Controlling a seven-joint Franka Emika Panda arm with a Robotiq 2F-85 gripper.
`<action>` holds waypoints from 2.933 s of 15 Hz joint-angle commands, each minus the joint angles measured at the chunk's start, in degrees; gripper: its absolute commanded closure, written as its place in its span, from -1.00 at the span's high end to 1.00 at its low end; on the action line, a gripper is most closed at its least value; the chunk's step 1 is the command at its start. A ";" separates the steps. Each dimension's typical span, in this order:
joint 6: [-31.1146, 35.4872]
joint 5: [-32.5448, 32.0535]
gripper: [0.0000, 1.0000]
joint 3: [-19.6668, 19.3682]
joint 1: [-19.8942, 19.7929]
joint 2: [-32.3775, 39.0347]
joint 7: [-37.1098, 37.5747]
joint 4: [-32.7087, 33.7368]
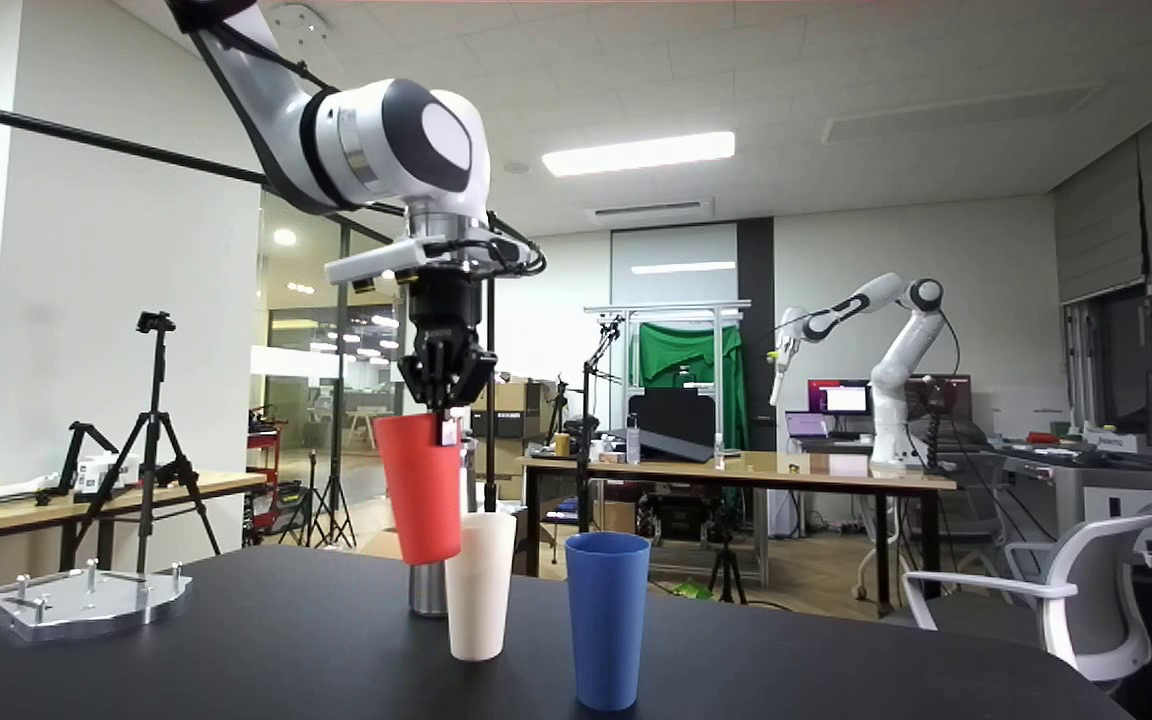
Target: Stack up the cups
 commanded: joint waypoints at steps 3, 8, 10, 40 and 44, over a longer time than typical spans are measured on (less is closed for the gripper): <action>-5.26 0.63 -0.99 -0.75 -0.72 3.00 0.55 9.98; -9.10 1.88 -0.99 -1.50 -1.09 6.33 0.15 17.38; -9.79 2.34 -0.99 -1.67 -1.08 7.75 0.19 19.33; -5.26 1.73 -0.99 -3.08 2.00 25.11 4.52 24.22; -5.69 1.07 -0.99 -3.53 2.23 26.91 4.99 24.89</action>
